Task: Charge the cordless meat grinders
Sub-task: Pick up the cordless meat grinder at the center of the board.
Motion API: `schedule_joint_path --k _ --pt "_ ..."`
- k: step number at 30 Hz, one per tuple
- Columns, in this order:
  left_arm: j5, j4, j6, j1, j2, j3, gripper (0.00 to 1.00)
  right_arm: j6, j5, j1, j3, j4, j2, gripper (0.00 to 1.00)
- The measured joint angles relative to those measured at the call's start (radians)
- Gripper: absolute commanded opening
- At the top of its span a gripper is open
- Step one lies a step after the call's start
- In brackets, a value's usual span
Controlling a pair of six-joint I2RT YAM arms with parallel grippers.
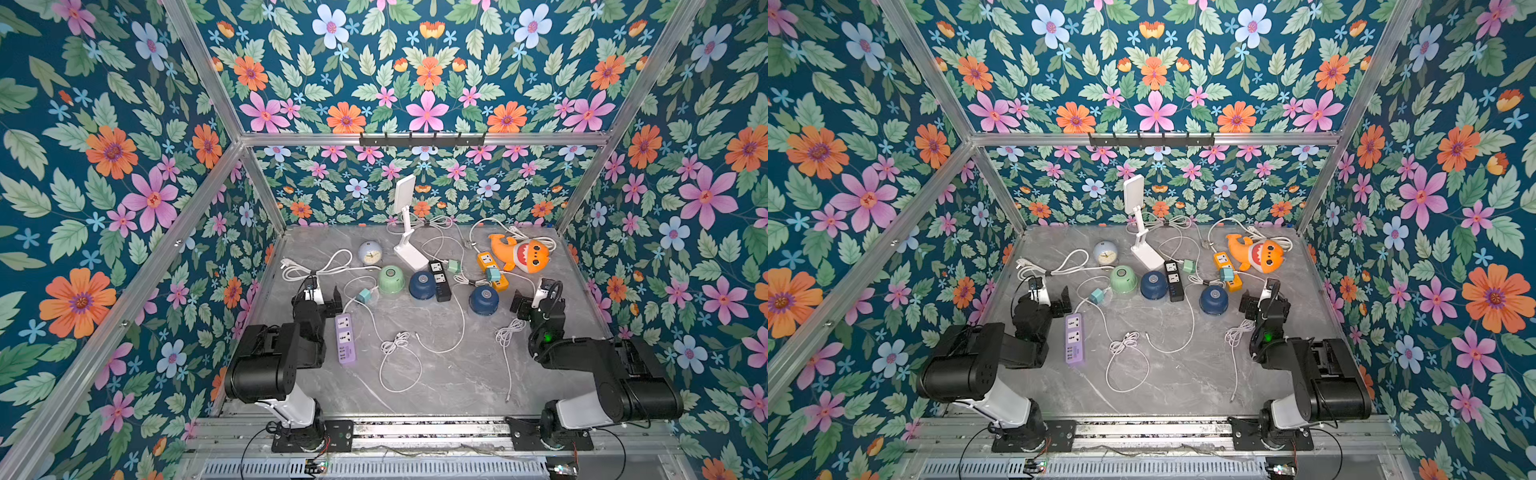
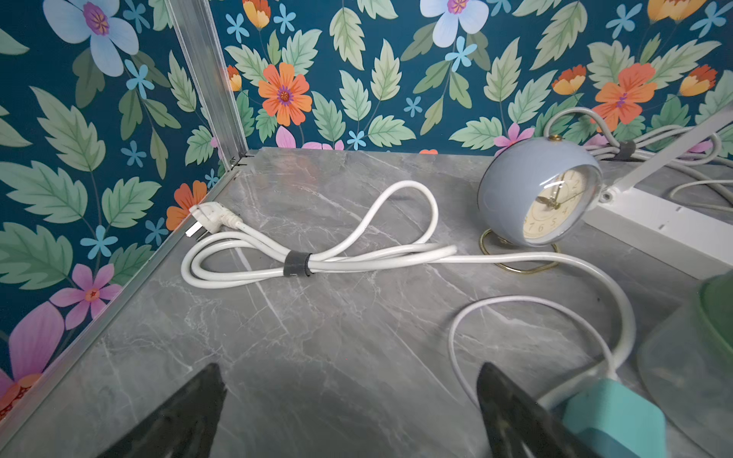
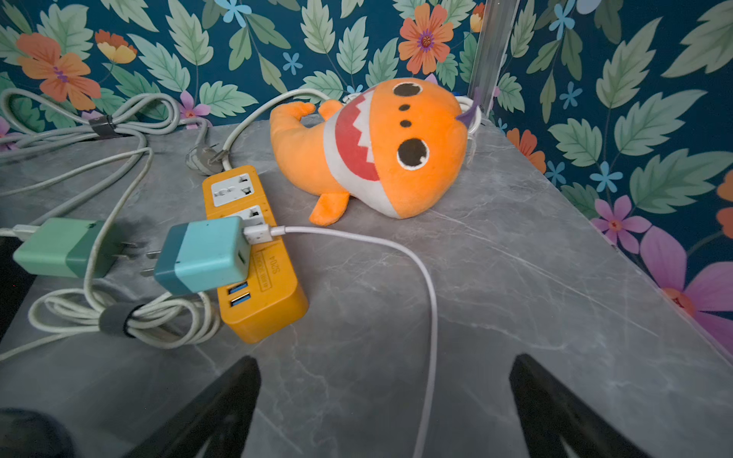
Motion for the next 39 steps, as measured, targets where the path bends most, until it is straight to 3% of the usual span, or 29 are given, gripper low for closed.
schedule_joint_path --k 39 --pt "0.002 -0.029 0.000 0.001 -0.029 0.006 1.00 0.000 -0.005 0.004 -0.007 -0.005 -0.022 0.99"
